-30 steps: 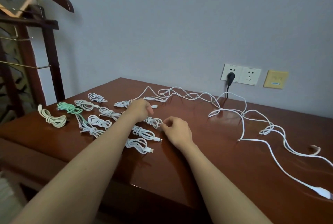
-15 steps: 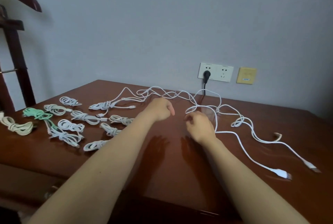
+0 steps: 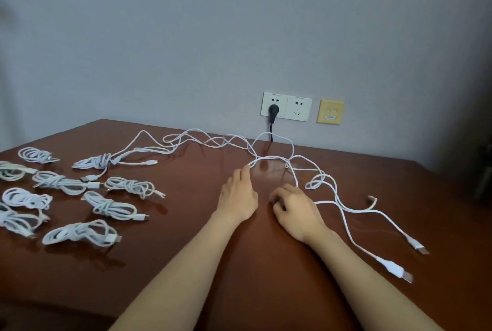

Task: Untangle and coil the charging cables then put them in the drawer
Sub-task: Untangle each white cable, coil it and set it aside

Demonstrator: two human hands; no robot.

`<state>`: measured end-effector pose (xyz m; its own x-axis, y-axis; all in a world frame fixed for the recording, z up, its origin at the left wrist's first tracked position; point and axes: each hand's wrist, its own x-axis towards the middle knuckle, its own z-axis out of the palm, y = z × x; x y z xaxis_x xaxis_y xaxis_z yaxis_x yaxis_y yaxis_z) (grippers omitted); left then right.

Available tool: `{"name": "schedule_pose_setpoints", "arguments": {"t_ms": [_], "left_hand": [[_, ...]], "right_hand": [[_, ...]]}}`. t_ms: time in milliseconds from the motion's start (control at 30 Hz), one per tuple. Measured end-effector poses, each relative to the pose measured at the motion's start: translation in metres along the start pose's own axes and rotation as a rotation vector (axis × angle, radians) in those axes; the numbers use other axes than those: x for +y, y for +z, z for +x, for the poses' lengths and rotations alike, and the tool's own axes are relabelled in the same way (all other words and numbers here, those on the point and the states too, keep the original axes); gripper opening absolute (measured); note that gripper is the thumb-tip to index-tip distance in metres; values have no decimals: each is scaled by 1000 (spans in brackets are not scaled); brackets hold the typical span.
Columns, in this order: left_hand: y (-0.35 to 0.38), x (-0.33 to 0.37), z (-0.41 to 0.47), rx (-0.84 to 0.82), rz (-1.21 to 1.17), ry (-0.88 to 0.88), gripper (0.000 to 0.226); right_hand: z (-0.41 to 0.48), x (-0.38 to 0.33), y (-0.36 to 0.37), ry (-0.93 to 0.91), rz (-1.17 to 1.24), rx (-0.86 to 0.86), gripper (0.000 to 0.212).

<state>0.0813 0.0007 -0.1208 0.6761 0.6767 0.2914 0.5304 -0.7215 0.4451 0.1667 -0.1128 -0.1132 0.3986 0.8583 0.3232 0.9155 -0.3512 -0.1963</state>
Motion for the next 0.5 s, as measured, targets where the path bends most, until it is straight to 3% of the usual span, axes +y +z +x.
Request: {"name": "schedule_pose_setpoints", "arguments": {"t_ms": [167, 300, 367, 500], "left_hand": [[9, 2, 23, 25, -68, -58, 64], [18, 5, 39, 22, -37, -33, 40], [20, 7, 41, 31, -118, 14, 24], [18, 12, 43, 102, -356, 53, 17]], "right_hand": [[16, 14, 2, 65, 52, 35, 23], [26, 21, 5, 123, 54, 74, 23], [32, 24, 6, 166, 47, 89, 23], [43, 28, 10, 153, 121, 63, 37]]}}
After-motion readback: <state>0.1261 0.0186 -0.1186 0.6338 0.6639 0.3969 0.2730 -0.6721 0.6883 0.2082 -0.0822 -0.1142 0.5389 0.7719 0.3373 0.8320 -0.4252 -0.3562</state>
